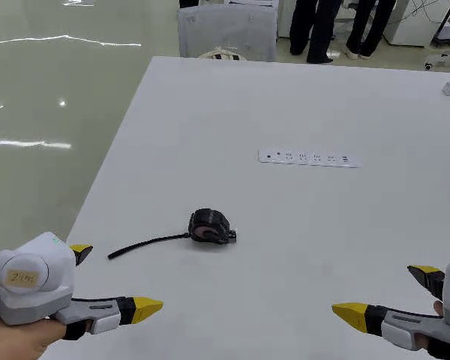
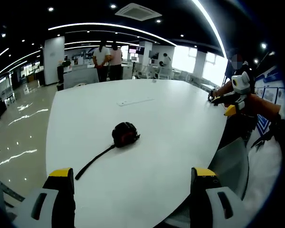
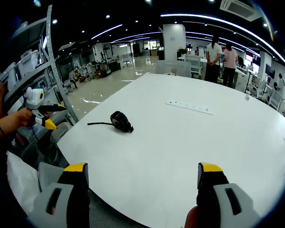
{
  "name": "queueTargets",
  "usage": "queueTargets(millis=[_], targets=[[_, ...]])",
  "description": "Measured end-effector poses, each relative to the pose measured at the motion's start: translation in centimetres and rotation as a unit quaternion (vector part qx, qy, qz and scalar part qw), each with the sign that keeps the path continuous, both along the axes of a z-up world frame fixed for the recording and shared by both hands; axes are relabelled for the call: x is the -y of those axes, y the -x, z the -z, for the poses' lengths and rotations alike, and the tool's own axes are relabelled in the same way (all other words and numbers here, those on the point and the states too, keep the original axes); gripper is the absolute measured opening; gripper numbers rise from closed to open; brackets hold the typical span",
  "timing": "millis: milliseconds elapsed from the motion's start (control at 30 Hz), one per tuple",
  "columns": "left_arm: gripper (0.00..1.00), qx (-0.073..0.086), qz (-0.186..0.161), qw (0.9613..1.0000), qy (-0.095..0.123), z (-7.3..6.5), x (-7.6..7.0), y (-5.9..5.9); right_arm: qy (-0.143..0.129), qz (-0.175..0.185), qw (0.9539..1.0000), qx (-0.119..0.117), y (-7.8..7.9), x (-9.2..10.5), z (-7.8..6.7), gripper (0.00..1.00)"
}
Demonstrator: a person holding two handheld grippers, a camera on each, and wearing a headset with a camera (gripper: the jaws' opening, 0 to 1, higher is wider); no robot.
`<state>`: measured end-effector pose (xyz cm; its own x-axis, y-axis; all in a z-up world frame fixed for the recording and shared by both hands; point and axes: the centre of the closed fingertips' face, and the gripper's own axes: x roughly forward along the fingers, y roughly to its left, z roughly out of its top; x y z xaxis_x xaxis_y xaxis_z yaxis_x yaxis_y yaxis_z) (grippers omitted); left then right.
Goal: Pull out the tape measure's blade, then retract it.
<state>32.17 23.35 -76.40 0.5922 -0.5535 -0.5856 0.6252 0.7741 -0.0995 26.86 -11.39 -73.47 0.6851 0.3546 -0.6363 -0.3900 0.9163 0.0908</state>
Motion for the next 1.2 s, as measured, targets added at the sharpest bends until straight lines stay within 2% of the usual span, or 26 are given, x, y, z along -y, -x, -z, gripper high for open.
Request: queueTargets(millis=[233, 800, 967, 1200], targets=[[0.98, 0.002, 0.003, 1.0, -0.002, -0.2, 0.6, 0.0, -0.002, -0.001, 1.0, 0.002, 0.0, 0.3, 0.0, 0.97], [0.97, 0.001, -0.002, 1.0, -0.009, 0.0, 0.1, 0.2, -0.005, -0.012, 0.9999, 0.001, -0.4, 0.1, 0.6, 0.97], [0.97, 0.001, -0.005, 1.0, -0.008, 0.1, 0.0, -0.5, -0.005, -0.012, 0.9999, 0.0, -0.7, 0.3, 0.7, 0.97], [0.96, 0.0, -0.001, 1.0, -0.01, 0.3, 0.2, -0.8, -0.004, -0.015, 0.9999, 0.0, -1.1, 0.1, 0.9, 0.96]])
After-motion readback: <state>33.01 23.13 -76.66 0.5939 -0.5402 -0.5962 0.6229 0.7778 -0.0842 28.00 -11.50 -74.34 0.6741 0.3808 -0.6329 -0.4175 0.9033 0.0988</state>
